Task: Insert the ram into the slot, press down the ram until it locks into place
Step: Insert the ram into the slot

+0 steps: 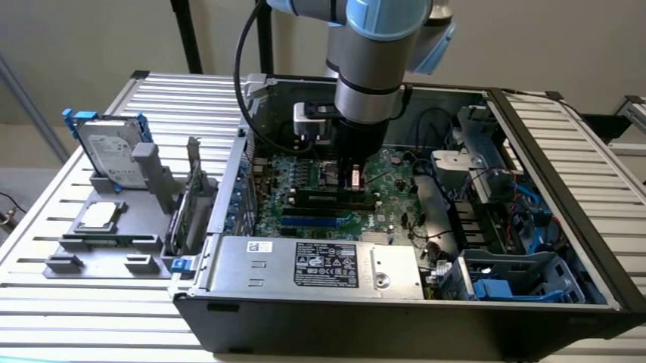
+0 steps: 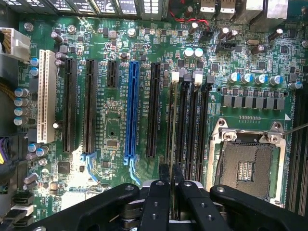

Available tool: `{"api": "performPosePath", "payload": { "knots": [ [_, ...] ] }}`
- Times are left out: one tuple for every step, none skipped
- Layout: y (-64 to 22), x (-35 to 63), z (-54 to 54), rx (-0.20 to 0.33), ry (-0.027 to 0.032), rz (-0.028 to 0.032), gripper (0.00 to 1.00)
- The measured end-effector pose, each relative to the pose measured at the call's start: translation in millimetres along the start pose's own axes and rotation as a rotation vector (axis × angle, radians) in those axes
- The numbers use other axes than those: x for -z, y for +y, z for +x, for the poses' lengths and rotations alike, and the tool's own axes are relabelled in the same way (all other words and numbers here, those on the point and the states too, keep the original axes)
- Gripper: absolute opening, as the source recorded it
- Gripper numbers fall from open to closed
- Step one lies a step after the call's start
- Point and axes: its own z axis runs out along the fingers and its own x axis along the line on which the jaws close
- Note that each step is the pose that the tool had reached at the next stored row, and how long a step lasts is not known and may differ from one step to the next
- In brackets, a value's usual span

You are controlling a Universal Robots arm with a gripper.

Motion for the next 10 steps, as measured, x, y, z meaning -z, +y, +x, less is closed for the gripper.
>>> {"api": "performPosePath", "payload": {
  "knots": [
    [-0.1,0.0,0.0,0.000,0.0000,-0.0004,0.13],
    [-0.3,0.0,0.0,0.000,0.0000,-0.0008,0.13],
    [-0.5,0.0,0.0,0.000,0.0000,-0.0013,0.13],
    [-0.6,0.0,0.0,0.000,0.0000,-0.0016,0.13],
    [-0.7,0.0,0.0,-0.001,0.0000,-0.0020,0.13],
    [-0.9,0.0,0.0,-0.001,-0.0001,-0.0024,0.13],
    [-1.0,0.0,0.0,-0.001,-0.0001,-0.0028,0.13],
    [-1.1,0.1,0.0,-0.001,-0.0001,-0.0033,0.13],
    [-1.1,0.1,0.0,-0.002,-0.0001,-0.0036,0.13],
    [-1.1,0.1,0.0,-0.002,-0.0001,-0.0037,0.13]
  ]
}}
